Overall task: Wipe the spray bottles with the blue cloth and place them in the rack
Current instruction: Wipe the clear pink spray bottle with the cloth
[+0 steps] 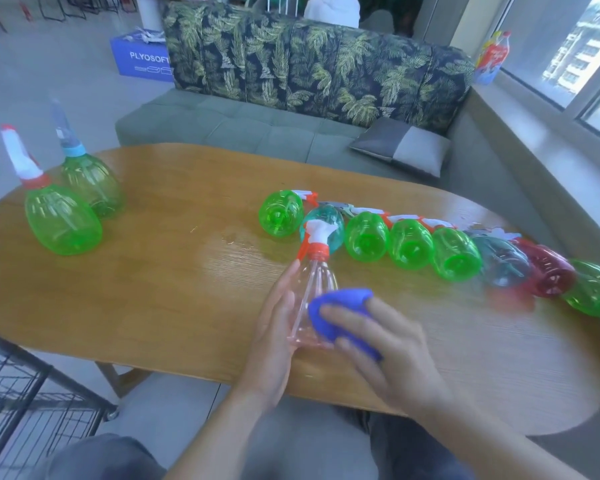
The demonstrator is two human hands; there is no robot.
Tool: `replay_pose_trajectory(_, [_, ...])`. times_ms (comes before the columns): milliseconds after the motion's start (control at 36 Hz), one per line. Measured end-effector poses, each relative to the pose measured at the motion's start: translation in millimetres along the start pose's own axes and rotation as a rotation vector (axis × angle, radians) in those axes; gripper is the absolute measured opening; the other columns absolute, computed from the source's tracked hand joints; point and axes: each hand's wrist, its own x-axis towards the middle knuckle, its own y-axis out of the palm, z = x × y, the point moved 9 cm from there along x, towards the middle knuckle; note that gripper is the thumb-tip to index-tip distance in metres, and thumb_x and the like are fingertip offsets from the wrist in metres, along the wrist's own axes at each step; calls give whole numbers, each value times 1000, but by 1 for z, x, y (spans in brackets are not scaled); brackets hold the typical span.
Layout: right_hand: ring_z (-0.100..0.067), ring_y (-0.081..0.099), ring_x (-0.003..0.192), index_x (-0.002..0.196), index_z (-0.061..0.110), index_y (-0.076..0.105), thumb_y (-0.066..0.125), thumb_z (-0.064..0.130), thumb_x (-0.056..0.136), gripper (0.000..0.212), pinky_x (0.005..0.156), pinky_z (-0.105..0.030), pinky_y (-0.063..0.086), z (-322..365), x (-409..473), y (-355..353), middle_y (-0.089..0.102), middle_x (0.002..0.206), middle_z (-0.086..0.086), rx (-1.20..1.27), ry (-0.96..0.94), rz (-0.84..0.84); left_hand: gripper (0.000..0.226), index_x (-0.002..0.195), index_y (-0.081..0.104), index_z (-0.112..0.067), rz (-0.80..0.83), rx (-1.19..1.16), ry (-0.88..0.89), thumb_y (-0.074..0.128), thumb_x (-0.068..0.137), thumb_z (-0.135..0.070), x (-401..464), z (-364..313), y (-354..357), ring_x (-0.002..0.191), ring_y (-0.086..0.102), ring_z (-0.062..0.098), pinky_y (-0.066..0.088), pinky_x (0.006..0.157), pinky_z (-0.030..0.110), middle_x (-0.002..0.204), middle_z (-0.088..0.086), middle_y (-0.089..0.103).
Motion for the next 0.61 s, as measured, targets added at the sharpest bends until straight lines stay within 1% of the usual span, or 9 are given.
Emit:
replay_pose_trajectory(28, [5, 56, 94, 133, 24, 65, 48, 38, 110, 32, 81, -14, 45, -9, 9, -5, 53, 106, 17, 41, 91, -57, 45, 148, 59, -52, -3, 1, -1, 49, 105, -46, 1, 1, -1, 135, 64, 27, 58, 97, 50, 155, 5, 62])
replay_pose_trajectory(83, [7, 56, 96, 134, 23, 67, 50, 37, 109, 34, 83, -11, 41, -28, 25, -7, 53, 106, 23, 83, 267, -107, 44, 147, 60, -52, 7, 10, 5, 48, 105, -46, 2, 2, -2, 143, 59, 23, 50, 113, 57, 157, -2, 60])
replay_pose_trajectory(222, [0, 62, 108, 139, 40, 60, 46, 50, 106, 37, 94, -26, 50, -52, 39, 16, 66, 118, 18, 98, 516, -67, 45, 148, 60, -51, 30, 65, 12, 53, 104, -44, 2, 3, 3, 148, 54, 17, 39, 123, 64, 160, -15, 55])
replay_pose_trajectory(278, [-4, 63, 96, 137, 41, 61, 44, 55, 106, 38, 87, -31, 52, -50, 35, 27, 64, 107, 15, 100, 538, -47, 48, 152, 57, -47, 25, 54, 4, 53, 104, -46, 3, 3, 2, 150, 52, 19, 40, 123, 62, 162, -11, 54])
replay_pose_trajectory(361, [-9, 61, 84, 137, 33, 65, 47, 49, 106, 39, 77, -30, 52, -36, 29, 32, 59, 101, 9, 61, 428, -35, 46, 152, 56, -47, -4, 25, -23, 47, 106, -42, 4, 2, -2, 146, 56, 22, 55, 107, 55, 158, -7, 58])
replay_pose_trajectory(417, [-9, 60, 84, 136, 27, 67, 51, 44, 106, 39, 75, -29, 52, -28, 22, 30, 59, 104, 6, 45, 332, -32, 39, 148, 58, -51, -21, 37, -37, 47, 112, -40, 3, 1, -3, 143, 60, 27, 54, 99, 51, 155, -7, 62])
replay_pose_trajectory(500, [-20, 64, 87, 137, 23, 66, 53, 40, 108, 36, 75, -36, 56, -15, 10, 31, 63, 107, -1, 29, 165, 26, 40, 154, 54, -42, -14, 46, -33, 44, 116, -32, 3, 0, -2, 139, 63, 24, 57, 94, 43, 151, -8, 65])
replay_pose_trajectory(556, [-21, 58, 81, 139, 26, 61, 56, 39, 108, 34, 65, -37, 55, -3, 0, 32, 58, 99, -1, -29, 23, 94, 43, 155, 54, -39, -9, 44, -27, 50, 111, -35, 2, 0, -1, 142, 61, 22, 57, 102, 39, 155, -5, 62])
replay_pose_trajectory(611, [-19, 51, 77, 140, 28, 58, 58, 39, 107, 35, 57, -33, 51, 8, -10, 34, 47, 96, 4, -80, -100, 166, 47, 155, 56, -38, -6, 57, -11, 51, 108, -38, 0, -2, -1, 147, 55, 25, 46, 118, 49, 160, 0, 57])
